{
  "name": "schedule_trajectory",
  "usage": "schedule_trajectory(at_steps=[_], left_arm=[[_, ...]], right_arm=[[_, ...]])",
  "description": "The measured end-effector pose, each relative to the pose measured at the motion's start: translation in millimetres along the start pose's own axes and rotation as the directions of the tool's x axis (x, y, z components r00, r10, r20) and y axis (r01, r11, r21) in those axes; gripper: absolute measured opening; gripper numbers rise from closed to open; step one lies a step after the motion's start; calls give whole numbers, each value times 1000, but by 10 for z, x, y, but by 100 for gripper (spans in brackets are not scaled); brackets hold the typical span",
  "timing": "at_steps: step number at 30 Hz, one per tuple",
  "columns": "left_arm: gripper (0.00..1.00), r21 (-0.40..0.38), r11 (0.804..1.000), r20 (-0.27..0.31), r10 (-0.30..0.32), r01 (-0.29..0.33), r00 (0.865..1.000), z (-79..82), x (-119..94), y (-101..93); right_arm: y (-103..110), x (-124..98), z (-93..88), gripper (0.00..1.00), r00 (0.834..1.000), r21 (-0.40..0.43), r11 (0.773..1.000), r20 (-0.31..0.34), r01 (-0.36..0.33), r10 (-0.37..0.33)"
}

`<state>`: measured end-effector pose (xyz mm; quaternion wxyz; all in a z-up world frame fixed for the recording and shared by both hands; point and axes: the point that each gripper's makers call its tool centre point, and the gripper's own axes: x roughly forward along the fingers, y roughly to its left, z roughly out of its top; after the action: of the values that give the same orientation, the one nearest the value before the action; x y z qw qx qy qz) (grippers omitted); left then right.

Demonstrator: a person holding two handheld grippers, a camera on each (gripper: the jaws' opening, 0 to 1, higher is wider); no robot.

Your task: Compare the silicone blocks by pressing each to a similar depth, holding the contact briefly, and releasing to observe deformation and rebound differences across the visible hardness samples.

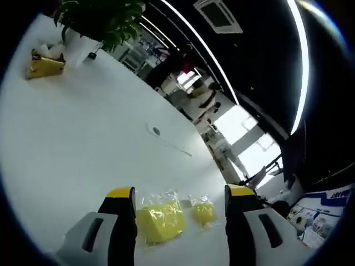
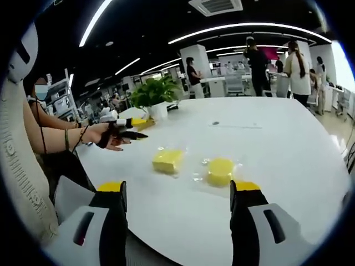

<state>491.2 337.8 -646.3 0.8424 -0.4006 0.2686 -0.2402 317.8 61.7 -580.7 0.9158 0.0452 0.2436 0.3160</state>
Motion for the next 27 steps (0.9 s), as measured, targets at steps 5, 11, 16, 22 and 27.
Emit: schedule_trajectory(at_steps=[5,11,16,22,27], left_arm=[[66,-53,999,-10,7,-8,1000,-153,122,158],[66,-95,995,-29,10,-13,1000,-335,245,236],[62,-112,994,-39,9,-14,999,-457,332,274],[49,-183,983,-4,-20,19,1000,-500,423,262],[36,-259,966,22,-20,25,1000,-553,500,318]], right_arm=[[-24,76,-59,72,1000,12,1000,-20,9,-8],[-51,101,-110,72,999,18,1000,-44,9,-8],[-126,101,-148,72,998,30,999,-58,23,-21],[-180,101,-169,71,997,34,999,-74,33,-30],[-233,80,-178,71,996,24,999,-85,43,-41]])
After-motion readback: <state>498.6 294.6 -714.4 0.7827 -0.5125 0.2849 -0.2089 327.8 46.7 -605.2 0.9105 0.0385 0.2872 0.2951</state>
